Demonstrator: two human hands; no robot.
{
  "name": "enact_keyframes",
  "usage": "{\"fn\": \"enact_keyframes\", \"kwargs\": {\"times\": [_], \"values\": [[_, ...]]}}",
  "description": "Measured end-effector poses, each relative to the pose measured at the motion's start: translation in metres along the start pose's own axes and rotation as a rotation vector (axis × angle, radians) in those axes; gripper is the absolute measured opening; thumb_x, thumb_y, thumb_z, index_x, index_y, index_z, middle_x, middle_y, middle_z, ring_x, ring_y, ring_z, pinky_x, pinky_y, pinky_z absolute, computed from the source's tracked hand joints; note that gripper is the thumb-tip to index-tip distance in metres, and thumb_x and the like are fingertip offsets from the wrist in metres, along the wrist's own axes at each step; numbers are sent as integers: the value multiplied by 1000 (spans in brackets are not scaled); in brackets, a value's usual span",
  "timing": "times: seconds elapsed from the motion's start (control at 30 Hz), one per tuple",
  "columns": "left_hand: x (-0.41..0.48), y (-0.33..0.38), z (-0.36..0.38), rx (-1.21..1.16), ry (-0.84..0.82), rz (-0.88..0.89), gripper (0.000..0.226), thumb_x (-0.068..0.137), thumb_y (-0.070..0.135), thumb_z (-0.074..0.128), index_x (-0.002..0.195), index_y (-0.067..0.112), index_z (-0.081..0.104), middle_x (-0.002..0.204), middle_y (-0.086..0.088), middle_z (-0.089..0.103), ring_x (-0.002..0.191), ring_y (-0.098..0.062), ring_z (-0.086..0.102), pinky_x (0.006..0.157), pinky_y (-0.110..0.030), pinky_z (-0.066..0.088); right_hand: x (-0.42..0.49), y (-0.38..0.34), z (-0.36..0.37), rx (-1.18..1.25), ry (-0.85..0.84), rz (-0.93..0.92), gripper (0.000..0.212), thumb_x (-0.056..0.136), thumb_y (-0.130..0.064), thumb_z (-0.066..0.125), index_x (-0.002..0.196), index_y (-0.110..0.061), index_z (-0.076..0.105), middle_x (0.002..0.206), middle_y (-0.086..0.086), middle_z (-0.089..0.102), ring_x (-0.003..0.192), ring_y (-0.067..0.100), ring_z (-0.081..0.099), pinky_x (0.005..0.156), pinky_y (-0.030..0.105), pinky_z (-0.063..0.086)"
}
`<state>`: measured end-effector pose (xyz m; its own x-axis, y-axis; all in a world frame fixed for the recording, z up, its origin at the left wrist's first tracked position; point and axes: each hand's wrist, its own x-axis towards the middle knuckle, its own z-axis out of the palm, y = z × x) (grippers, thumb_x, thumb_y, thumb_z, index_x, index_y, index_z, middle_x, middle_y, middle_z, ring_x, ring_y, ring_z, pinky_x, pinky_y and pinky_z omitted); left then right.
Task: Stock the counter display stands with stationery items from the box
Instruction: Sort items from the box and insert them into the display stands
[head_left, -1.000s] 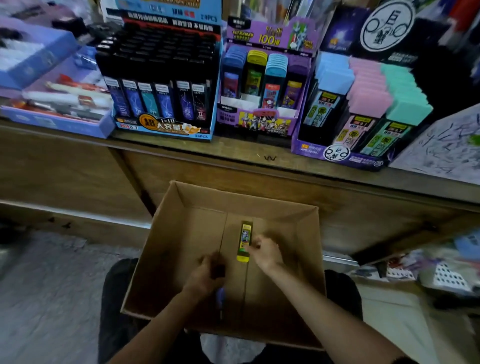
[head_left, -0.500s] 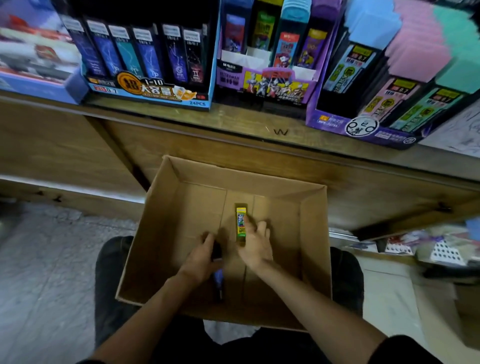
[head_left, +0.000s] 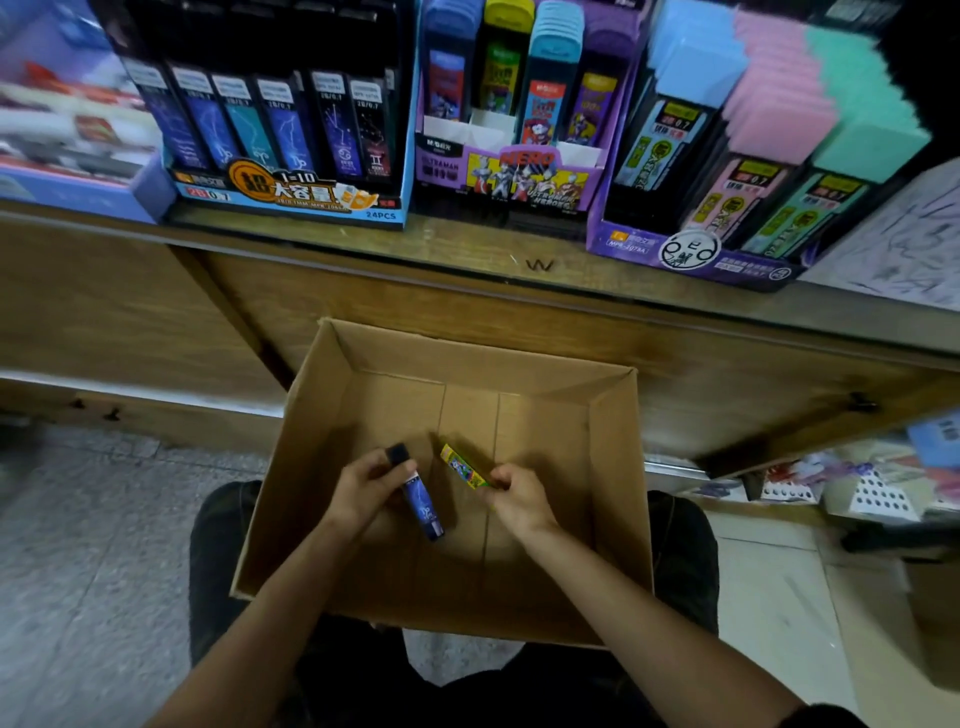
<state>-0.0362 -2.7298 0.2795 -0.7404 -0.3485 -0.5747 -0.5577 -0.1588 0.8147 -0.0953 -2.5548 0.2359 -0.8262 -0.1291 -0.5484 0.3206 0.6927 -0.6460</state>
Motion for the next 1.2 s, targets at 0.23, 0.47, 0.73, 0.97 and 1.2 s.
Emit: {"fn": "enact_keyframes", "kwargs": {"times": [0.23, 0.47, 0.73, 0.97, 1.2], "values": [[-22, 44, -8, -13, -162, 135, 15, 94, 5, 50, 108, -1, 52, 87, -11, 52, 76, -16, 58, 71, -28, 50, -35, -27, -71, 509, -11, -128, 18, 84, -3, 65, 82, -21, 64, 80, -3, 63, 78, 10, 59, 71, 23, 50], [-41, 111, -8, 261, -289, 446, 10, 90, 6, 58, 97, 2, 63, 87, -6, 65, 80, -7, 63, 73, -15, 49, -65, -89, -145, 449, 1, -399, 5, 87, -6, 63, 84, -3, 66, 77, 2, 61, 73, 8, 54, 68, 19, 46], [-50, 208, -39, 371, -192, 859, 17, 79, 20, 65, 94, 26, 59, 95, 7, 68, 94, -4, 64, 87, -15, 47, -81, -168, -188, 392, 1, -636, 11, 85, -7, 65, 82, -17, 67, 76, -4, 66, 71, 6, 60, 63, 22, 51], [-55, 290, -80, 333, -14, 1103, 23, 82, 28, 63, 87, 48, 55, 90, 13, 68, 86, -1, 66, 74, -13, 50, -83, -214, -194, 478, 87, -775, 12, 83, -11, 69, 87, -22, 68, 76, -7, 70, 64, 4, 62, 55, 17, 49], [-42, 306, -92, 424, 8, 1119, 23, 85, 21, 64, 91, 41, 55, 94, 4, 67, 86, -3, 66, 75, -16, 52, -79, -222, -187, 449, 86, -794, 15, 82, -10, 69, 85, -24, 69, 80, -7, 71, 68, 5, 63, 58, 20, 53]]}}
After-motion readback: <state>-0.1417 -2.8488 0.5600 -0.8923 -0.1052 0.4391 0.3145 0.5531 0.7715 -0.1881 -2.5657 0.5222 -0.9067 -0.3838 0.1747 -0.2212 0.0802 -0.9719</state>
